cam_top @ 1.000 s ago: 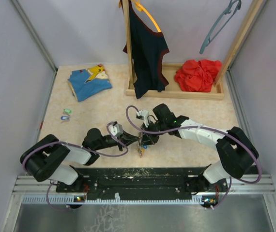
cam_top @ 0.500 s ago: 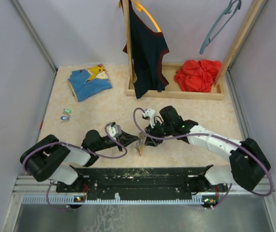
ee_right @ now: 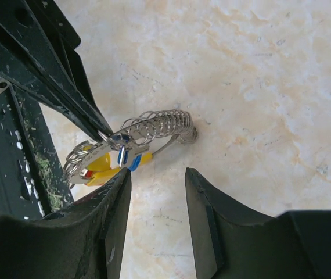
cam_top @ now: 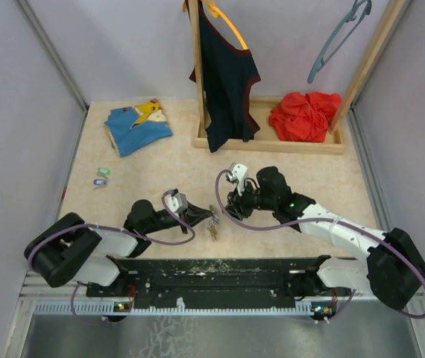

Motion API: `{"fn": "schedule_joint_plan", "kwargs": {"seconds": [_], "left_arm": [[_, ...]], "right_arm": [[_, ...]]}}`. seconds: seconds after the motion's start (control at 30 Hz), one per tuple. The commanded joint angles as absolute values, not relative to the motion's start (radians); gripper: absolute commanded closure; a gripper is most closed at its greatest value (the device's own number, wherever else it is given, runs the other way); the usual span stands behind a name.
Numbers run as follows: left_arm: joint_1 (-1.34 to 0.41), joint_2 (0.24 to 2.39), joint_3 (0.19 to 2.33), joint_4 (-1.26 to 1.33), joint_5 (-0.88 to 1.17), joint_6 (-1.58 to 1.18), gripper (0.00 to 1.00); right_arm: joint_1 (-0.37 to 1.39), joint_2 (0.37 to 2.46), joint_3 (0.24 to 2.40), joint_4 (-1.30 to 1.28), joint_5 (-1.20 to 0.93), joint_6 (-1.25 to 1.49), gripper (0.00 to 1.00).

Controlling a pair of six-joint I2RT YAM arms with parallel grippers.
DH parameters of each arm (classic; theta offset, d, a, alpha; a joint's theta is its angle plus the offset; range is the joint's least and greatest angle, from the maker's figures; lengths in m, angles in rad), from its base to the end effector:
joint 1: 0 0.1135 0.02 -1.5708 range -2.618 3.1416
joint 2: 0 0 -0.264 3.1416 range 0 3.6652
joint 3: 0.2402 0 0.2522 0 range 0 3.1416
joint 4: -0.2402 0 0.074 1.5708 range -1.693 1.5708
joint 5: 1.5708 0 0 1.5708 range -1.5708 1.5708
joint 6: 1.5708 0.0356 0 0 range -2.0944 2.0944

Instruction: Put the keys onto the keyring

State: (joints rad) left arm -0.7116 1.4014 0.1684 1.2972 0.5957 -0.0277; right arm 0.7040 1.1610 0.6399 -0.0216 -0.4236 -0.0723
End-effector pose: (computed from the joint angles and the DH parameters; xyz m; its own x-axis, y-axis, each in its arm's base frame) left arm 0.1509 -0.1565 0.1691 0.0219 -0.0491 -0.9986 0.9656 0.2599 0.0083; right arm 0.1798 0.1719 0.2307 -0.3306 -0.3671 -0.8694 -0.8846 0.4417 0.1499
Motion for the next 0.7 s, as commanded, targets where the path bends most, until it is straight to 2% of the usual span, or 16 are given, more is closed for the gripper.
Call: {"fn": "schedule_joint_plan", "kwargs": {"seconds": [0.0,0.1,0.2,0.3,0.67], "left_arm": [[-0.713,1.349,0.201,1.167,0.589,0.060,1.00],[-0.709,1.315,0.223,1.090,0.527,0.104,1.00],[-0.707,1.292,0.295,0.926,0.464,0.161,1.00],[-0.707,1.296,0.363,0.806,0.447,0.198,1.00],[-0.754,1.522,0.537,0.665,0.475,0.237,0.99]], "right_arm": [[0.693,1.164,0.638,0.116,-0.466,-0.114,0.57],[0.693,1.174,0.633,0.141,-0.433,-0.110,0.57],[0.693,1.180,0.645,0.146,-0.402,-0.095,0.51],[0.693,1.166,0.637,0.170,-0.393,-0.082,0.49],[0.693,0.986,0.464,0.252,-0.105,0.030,0.45]]}}
